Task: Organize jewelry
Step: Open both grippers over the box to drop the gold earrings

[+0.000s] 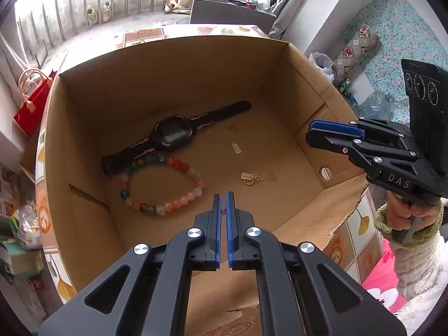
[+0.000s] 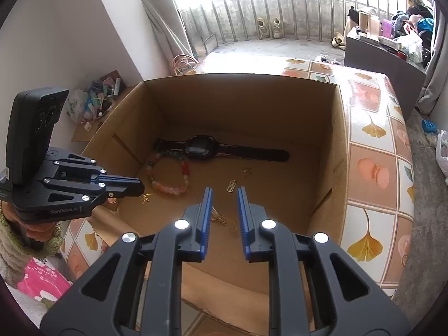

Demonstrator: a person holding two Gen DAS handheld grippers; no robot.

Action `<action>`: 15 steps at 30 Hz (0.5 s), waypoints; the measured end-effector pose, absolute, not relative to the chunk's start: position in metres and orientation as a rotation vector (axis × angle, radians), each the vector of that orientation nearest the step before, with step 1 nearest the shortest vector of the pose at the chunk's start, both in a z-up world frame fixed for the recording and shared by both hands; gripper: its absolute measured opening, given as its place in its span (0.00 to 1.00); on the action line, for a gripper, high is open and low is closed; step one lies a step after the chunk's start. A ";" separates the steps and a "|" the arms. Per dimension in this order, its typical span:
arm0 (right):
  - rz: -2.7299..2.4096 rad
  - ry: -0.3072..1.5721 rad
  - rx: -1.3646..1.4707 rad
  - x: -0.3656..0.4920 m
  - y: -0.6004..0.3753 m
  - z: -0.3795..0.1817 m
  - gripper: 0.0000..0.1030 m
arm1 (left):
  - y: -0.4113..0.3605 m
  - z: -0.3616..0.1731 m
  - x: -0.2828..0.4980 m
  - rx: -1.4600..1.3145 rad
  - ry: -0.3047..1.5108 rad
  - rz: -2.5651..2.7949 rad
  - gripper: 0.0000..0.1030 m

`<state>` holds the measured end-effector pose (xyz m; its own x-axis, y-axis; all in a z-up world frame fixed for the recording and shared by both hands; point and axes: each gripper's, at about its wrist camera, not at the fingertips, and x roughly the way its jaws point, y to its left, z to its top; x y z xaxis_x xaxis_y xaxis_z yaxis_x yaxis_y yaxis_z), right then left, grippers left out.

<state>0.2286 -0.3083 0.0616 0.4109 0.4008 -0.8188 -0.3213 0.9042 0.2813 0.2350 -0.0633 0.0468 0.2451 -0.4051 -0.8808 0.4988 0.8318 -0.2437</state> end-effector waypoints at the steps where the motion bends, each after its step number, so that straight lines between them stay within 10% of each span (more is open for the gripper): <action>1: 0.448 1.048 0.091 0.228 -0.311 0.064 0.24 | -0.062 0.047 0.234 0.085 1.170 -0.617 0.03; 15: 0.369 0.859 0.211 0.186 -0.356 0.125 0.59 | -0.037 0.087 0.203 0.028 1.042 -0.577 0.33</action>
